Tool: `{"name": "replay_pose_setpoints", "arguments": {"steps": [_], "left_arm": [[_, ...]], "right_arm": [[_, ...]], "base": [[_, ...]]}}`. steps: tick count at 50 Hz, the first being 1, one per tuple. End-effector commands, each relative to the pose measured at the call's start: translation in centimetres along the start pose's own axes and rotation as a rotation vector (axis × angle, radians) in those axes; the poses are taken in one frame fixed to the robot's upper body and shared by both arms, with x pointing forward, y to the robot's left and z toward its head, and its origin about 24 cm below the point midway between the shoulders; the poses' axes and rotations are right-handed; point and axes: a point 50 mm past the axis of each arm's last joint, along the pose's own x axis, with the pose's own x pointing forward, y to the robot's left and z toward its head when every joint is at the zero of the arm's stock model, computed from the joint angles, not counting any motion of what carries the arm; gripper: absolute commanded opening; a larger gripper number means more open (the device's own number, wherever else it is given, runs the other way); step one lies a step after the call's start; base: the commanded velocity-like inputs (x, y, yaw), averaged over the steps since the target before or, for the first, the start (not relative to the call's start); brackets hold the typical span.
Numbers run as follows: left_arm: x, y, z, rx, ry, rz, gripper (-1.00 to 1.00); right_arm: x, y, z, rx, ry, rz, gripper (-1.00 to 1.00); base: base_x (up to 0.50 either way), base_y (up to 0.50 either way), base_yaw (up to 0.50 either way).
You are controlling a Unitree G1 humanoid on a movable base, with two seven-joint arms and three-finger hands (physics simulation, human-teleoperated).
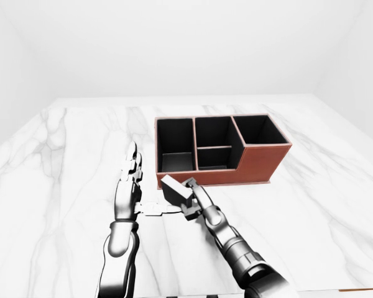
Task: Pick up the book and place it in the right compartment of the caddy.
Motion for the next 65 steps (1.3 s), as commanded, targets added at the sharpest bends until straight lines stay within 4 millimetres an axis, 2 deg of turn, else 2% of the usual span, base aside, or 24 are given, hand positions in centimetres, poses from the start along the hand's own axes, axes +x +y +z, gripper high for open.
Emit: {"name": "replay_pose_setpoints", "arguments": {"steps": [1,5,9,16,21,23,43,48,51,65], "left_arm": [[0.0,-0.1,0.0,-0.001,0.001,-0.002,1.0],[0.0,-0.1,-0.1,0.0,0.003,-0.003,1.0],[0.0,-0.1,0.0,0.0,0.001,-0.004,1.0],[0.0,-0.1,0.0,0.0,0.0,-0.004,1.0],[0.0,-0.1,-0.2,0.0,0.009,-0.005,1.0],[0.0,-0.1,-0.2,0.0,0.009,-0.004,1.0],[0.0,-0.1,-0.2,-0.001,0.008,-0.004,1.0],[0.0,-0.1,-0.2,0.0,0.007,-0.004,1.0],[0.0,-0.1,0.0,-0.001,0.0,-0.003,1.0],[0.0,-0.1,-0.2,0.001,0.008,-0.005,1.0]], "right_arm": [[0.1,0.4,-0.3,0.017,0.023,0.027,-1.0],[0.2,0.0,0.1,0.028,0.004,0.02,-1.0],[0.3,-0.9,1.7,0.06,-0.067,0.007,-1.0],[-0.2,-2.6,5.6,0.103,-0.253,-0.02,-1.0],[-1.8,-3.9,9.1,0.124,-0.425,-0.044,-1.0],[-2.2,-4.2,9.8,0.133,-0.438,-0.046,-1.0],[-4.9,-5.3,13.5,0.144,-0.58,-0.063,-1.0],[-5.6,-6.3,14.9,0.147,-0.647,-0.087,-1.0],[-6.1,-7.6,16.3,0.146,-0.706,-0.118,-1.0],[-6.5,-12.0,18.6,0.156,-0.781,-0.221,-1.0]], "base": [[0.0,0.0,0.0],[0.0,0.0,0.0],[0.0,0.0,0.0],[0.0,0.0,0.0],[0.0,0.0,0.0],[0.0,0.0,0.0],[0.0,0.0,0.0],[0.0,0.0,0.0],[0.0,0.0,0.0],[0.0,0.0,0.0]]}}
